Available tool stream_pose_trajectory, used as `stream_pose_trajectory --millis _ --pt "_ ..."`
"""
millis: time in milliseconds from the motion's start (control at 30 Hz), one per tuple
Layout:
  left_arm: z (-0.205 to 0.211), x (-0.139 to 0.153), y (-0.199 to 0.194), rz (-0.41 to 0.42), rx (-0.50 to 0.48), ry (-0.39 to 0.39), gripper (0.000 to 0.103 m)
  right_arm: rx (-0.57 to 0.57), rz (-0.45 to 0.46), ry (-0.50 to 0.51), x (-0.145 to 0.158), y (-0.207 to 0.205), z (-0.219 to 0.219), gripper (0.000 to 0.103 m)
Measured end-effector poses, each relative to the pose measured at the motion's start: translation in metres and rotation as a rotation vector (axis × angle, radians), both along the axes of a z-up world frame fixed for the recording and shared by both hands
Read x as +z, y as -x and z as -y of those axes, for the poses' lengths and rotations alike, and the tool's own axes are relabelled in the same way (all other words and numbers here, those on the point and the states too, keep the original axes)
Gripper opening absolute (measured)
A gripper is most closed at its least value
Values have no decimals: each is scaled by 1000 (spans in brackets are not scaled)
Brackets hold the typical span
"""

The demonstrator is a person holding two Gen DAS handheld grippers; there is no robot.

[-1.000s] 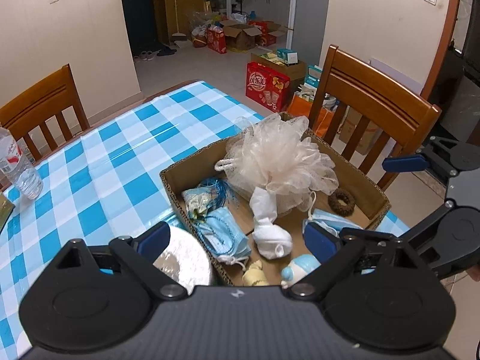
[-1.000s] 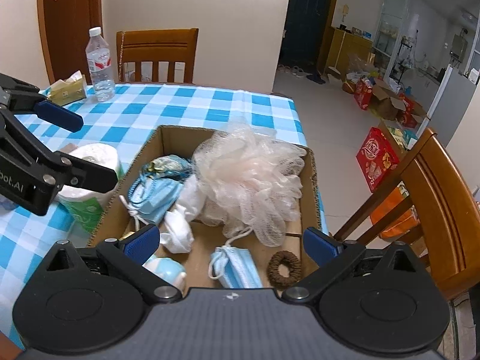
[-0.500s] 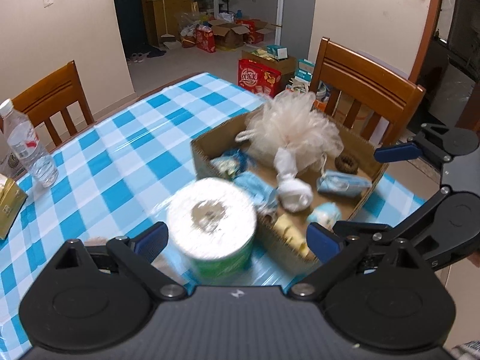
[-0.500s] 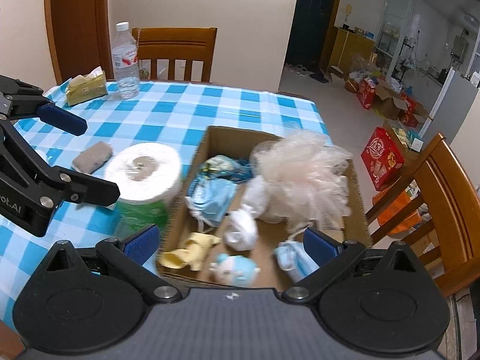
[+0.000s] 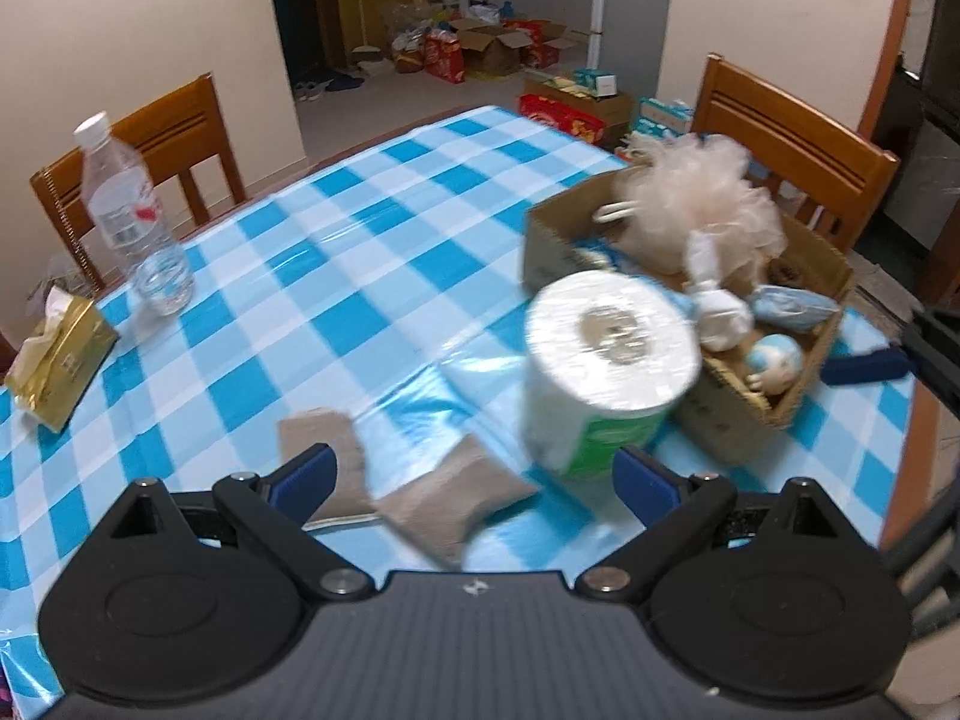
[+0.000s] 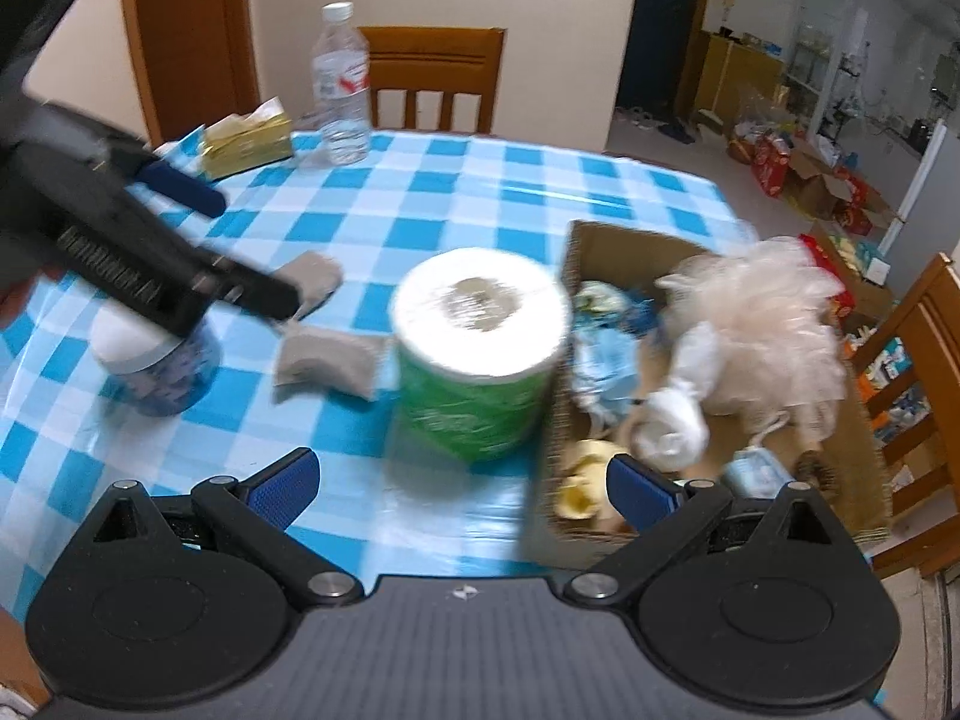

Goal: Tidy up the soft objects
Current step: 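Withdraw both open tools from the box back over the table, then close the left tool on one beige sachet while the right tool approaches the other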

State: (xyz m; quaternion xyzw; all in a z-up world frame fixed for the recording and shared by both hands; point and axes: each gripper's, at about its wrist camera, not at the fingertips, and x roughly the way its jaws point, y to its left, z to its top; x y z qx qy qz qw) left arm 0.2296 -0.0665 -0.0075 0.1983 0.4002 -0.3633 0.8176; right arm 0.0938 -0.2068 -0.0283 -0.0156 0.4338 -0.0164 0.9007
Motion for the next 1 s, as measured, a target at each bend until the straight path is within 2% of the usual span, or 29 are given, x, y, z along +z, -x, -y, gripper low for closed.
stream_pose_trajectory --millis 133,300,533,767,1000 --pt "-9 -7 -27 -18 41 -15 98 39 -20 9 -7 -4 -24 103" --pt "-12 -21 -70 -51 159 -34 98 104 -34 10 -13 -11 -41 103" --pt "-5 -60 -121 -169 264 -71 98 208 -51 -11 -28 -26 -56 103" --pt "7 -87 -134 -213 286 -118 94 307 -69 21 -44 -47 -72 103" --pt "11 -97 -144 -235 294 -142 93 429 -76 86 -57 -71 -98 103"
